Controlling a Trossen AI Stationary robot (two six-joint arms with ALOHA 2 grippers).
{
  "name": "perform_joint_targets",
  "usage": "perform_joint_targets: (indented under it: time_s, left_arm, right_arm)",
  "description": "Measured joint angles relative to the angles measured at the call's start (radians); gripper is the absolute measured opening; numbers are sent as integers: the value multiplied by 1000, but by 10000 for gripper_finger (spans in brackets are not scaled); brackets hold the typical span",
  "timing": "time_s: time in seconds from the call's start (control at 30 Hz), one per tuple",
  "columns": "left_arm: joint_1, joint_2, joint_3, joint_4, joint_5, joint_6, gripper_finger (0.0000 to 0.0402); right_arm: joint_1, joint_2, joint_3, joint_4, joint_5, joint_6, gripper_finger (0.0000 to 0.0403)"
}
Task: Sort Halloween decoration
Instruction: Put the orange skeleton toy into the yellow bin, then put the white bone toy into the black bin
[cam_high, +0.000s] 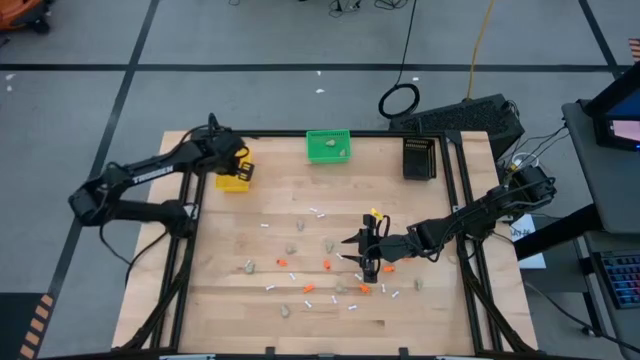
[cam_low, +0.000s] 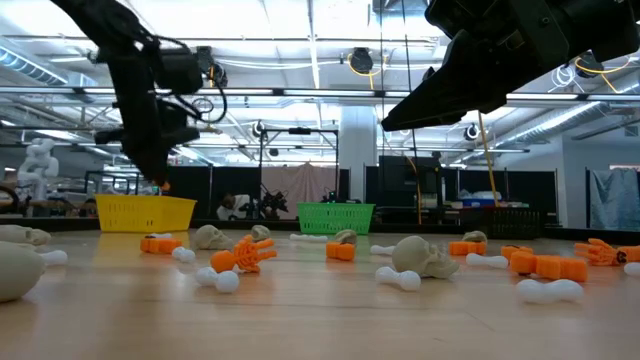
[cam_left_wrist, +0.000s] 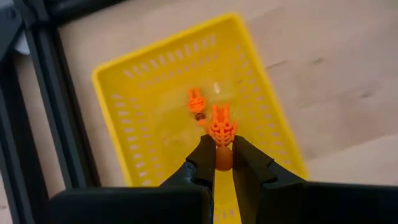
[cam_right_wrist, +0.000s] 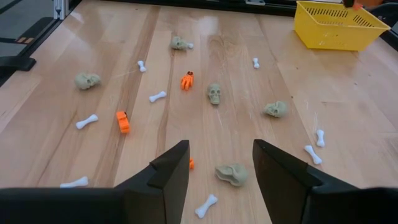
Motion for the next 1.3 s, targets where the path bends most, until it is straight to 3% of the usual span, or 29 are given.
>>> perform_joint_targets:
  time_s: [0.23,0.57,0.73,1.03,1.17,1.3]
  left_arm:
    - [27,110,0,43,-4,33,43]
    - [25,124,0,52,-7,47,160]
    - [-9,78,0,47,-1,62,186]
    - [-205,-144,-1,4,-5,16,187]
    - [-363,-251,-1,13,-22,-43,187]
    - [-567,-300,-1,36,-110,-97,187]
  right_arm:
    - [0,0,0,0,0,0,162]
    - [0,0,0,0,0,-11,162]
    - [0,0,0,0,0,-11,162]
    - [0,0,0,-1,0,-15,162]
    - [0,0,0,-1,0,-8,162]
    - [0,0,0,-1,27,18,162]
